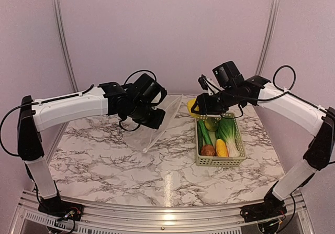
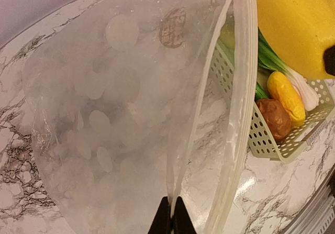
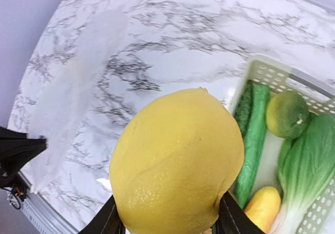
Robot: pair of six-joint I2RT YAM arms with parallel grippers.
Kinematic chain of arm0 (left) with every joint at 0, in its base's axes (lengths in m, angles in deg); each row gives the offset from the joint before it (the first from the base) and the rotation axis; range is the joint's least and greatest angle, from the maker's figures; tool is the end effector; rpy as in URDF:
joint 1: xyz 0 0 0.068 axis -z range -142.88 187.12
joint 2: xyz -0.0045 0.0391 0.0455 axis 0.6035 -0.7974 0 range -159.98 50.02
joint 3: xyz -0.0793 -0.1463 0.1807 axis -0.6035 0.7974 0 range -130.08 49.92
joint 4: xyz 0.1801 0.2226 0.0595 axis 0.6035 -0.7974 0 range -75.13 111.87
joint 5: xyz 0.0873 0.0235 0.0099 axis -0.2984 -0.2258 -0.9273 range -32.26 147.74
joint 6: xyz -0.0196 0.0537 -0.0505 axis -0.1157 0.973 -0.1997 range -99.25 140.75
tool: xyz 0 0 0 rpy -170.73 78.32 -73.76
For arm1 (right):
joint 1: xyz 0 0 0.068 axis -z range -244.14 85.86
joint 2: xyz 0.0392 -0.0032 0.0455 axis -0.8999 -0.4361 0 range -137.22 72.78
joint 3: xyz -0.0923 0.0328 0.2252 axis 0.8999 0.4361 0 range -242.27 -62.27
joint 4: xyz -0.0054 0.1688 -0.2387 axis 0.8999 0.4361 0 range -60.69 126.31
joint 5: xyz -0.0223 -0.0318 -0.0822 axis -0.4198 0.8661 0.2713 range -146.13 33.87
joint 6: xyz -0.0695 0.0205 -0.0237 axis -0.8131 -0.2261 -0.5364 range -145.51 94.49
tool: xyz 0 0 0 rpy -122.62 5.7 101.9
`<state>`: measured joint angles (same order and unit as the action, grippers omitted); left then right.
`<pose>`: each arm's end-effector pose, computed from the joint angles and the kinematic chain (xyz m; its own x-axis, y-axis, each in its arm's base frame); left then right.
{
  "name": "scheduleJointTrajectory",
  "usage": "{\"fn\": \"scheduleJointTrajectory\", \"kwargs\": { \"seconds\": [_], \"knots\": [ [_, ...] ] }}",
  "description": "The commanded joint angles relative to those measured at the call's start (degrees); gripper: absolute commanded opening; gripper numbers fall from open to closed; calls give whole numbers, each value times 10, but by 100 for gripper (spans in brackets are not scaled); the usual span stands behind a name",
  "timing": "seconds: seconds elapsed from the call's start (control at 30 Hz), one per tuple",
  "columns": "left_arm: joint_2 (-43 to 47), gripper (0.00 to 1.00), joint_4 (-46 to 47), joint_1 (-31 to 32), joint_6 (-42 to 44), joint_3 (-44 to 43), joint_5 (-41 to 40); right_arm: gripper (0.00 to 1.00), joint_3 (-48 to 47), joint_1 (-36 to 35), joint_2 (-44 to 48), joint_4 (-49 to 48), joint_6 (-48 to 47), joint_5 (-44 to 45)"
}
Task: Place the food in the zip-top bag and seal the zipper
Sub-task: Pick up the fake fruit from the bin, then place the fake fruit in the zipper food storage bag.
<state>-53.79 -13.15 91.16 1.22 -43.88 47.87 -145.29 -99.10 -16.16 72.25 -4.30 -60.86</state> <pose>0.2777 -0.3639 0.2559 -0.6344 0.3136 -0.7065 0.5456 0.8291 -0.1219 0.3159 0.2273 0.2760 -0.7981 -0.1181 -0.5908 -0.3505 0.8886 0.2958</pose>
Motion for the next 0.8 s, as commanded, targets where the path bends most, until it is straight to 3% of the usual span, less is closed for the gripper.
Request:
{"fn": "scheduleJointTrajectory", "kwargs": {
  "seconds": [0.0,0.33,0.77],
  "knots": [
    [-23,0,0,-8,-21,-31,27,31,-17,-34,25,-108,28,-145],
    [-20,0,23,-15,-56,-111,77,31,-51,-52,10,-203,25,-244],
    [40,0,67,-49,-109,-114,66,28,-93,-53,-30,-140,25,-162]
  ]
}}
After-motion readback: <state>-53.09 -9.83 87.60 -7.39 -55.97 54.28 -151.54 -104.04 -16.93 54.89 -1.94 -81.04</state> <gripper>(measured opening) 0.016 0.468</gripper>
